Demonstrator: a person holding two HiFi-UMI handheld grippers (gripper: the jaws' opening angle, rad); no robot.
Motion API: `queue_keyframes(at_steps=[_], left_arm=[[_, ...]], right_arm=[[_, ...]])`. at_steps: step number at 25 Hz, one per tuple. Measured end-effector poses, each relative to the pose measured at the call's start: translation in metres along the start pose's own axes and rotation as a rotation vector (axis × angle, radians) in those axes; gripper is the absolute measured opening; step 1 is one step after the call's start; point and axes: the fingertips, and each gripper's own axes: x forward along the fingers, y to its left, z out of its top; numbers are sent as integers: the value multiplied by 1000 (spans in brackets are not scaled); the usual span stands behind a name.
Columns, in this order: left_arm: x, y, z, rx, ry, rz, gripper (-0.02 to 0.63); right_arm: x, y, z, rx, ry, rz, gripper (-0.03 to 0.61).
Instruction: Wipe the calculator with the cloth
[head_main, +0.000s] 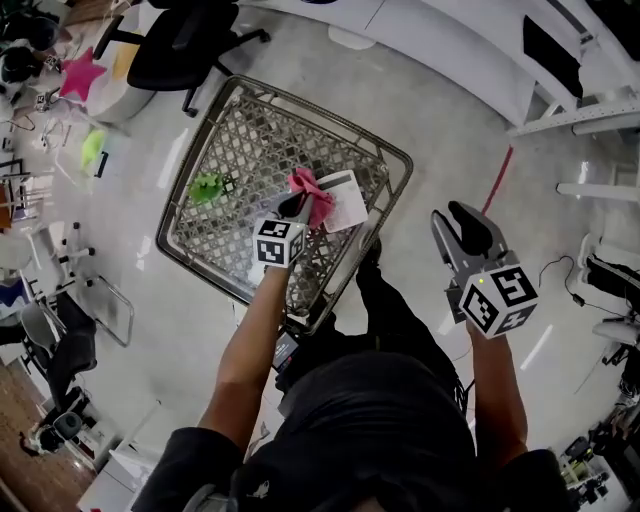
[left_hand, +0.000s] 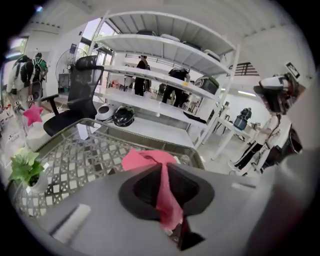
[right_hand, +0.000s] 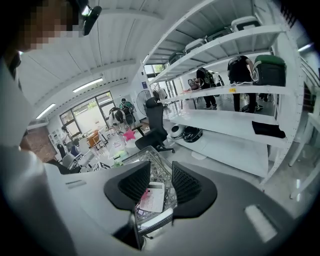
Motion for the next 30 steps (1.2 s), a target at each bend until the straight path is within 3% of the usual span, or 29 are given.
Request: queue_keyframes(at_steps=[11,20,24,30], left_arm=[[88,-37,16,81,102,-81,87],[122,-90,22,122,113,-168,87],[116,-82,14,139,112,-141,87],[86,-38,0,100,101,-71,87]], right_arm=[[-5,-35,-12,35,19,-24,117],[-3,-51,-19,56,36,-35,117],[1,-48,-21,55,40,-28,117],[10,-36,-21,45,45,-9,117]])
